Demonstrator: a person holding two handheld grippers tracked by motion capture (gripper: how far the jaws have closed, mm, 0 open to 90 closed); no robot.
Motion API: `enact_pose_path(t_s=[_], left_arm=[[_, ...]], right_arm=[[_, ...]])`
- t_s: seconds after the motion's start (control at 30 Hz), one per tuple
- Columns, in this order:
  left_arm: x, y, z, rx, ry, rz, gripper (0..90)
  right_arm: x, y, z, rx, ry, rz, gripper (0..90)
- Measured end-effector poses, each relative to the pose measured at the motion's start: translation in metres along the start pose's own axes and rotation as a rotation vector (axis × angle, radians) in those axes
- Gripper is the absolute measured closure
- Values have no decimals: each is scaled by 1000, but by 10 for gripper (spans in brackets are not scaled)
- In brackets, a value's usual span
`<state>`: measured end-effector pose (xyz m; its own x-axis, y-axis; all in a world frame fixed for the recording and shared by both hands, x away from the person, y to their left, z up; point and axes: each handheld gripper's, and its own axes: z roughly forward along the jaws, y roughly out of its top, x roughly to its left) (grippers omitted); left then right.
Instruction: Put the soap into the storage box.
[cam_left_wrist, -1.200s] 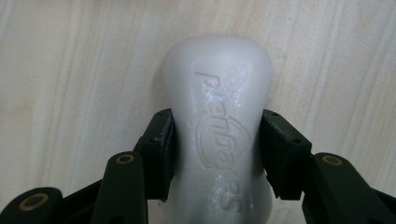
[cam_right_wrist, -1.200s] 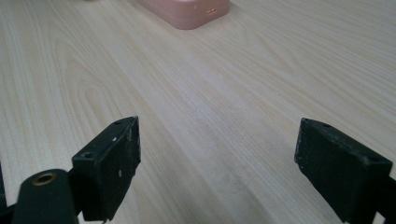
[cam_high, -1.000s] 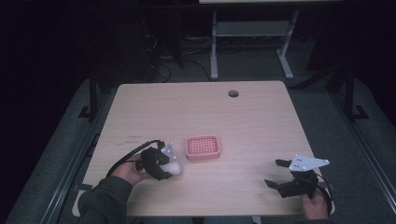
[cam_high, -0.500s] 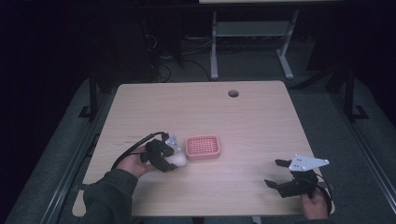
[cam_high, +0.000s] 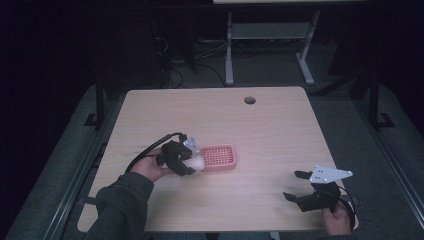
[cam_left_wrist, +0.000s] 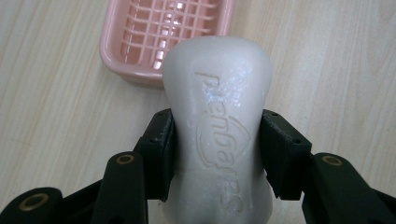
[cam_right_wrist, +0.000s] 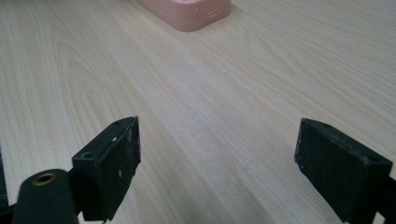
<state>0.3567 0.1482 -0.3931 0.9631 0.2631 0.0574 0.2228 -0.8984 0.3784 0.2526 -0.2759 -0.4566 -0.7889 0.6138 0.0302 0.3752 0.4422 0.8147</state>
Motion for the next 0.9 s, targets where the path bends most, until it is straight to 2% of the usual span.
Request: enact_pose_path(t_s=[0.7,0.9], left_arm=[[15,28,7,-3,-9,17,500],[19,34,10,-8,-7,8,500]], right_arm=[[-1,-1,-1,-7,1,4,141],[0,0,-1,-10,2,2,140]])
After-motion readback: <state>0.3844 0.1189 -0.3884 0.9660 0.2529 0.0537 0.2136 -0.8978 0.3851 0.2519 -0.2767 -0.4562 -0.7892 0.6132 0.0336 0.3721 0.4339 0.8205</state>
